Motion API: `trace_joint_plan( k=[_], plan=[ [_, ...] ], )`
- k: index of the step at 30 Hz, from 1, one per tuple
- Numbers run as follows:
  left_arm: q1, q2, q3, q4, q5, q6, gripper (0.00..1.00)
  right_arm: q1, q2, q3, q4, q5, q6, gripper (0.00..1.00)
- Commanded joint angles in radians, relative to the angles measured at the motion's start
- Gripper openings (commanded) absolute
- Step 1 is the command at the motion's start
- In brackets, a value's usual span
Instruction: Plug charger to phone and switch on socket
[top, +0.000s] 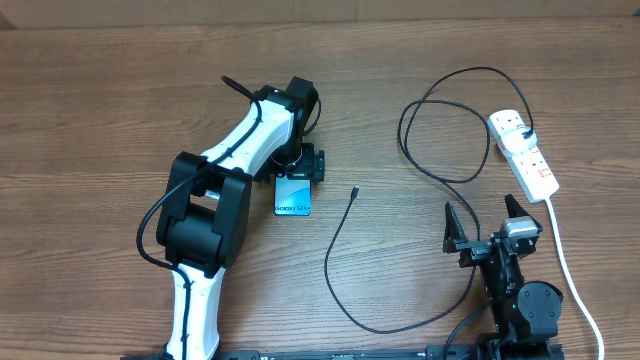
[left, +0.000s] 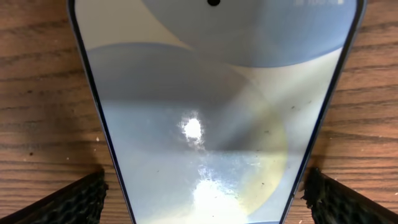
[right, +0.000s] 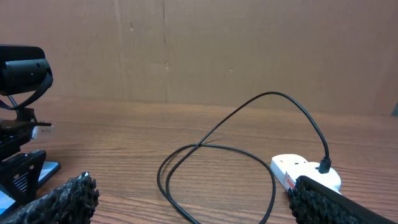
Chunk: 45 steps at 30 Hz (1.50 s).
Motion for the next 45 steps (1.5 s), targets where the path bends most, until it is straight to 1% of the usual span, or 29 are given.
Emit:
trace_joint_plan(
  k=[1, 4, 8, 15, 20, 27, 45],
  plan=[
    [0.005, 0.048, -0.037, 0.040, -0.019, 0.011, 0.95, 0.002, -0.008, -0.010, 0.003, 0.009, 0.003, 1.00],
    [0.005, 0.048, -0.037, 0.042, -0.019, 0.011, 0.88, 0.002, -0.008, -0.010, 0.003, 0.009, 0.003, 1.00],
    [0.005, 0.048, -0.037, 0.041, -0.019, 0.011, 0.81, 0.002, -0.008, -0.010, 0.003, 0.009, 0.003, 1.00],
    [0.005, 0.048, -0.037, 0.041, -0.019, 0.011, 0.80, 0.002, -0.008, -0.010, 0.003, 0.009, 0.003, 1.00],
    [0.005, 0.048, -0.037, 0.040, -0.018, 0.011, 0.77, 0.002, -0.008, -0.010, 0.003, 0.009, 0.003, 1.00],
    [0.006, 0.048, -0.030, 0.026, -0.011, 0.003, 0.77, 0.002, -0.008, -0.010, 0.003, 0.009, 0.003, 1.00],
    [0.006, 0.048, 0.131, -0.113, -0.007, -0.005, 0.73, 0.002, -0.008, -0.010, 0.003, 0.009, 0.003, 1.00]
  ],
)
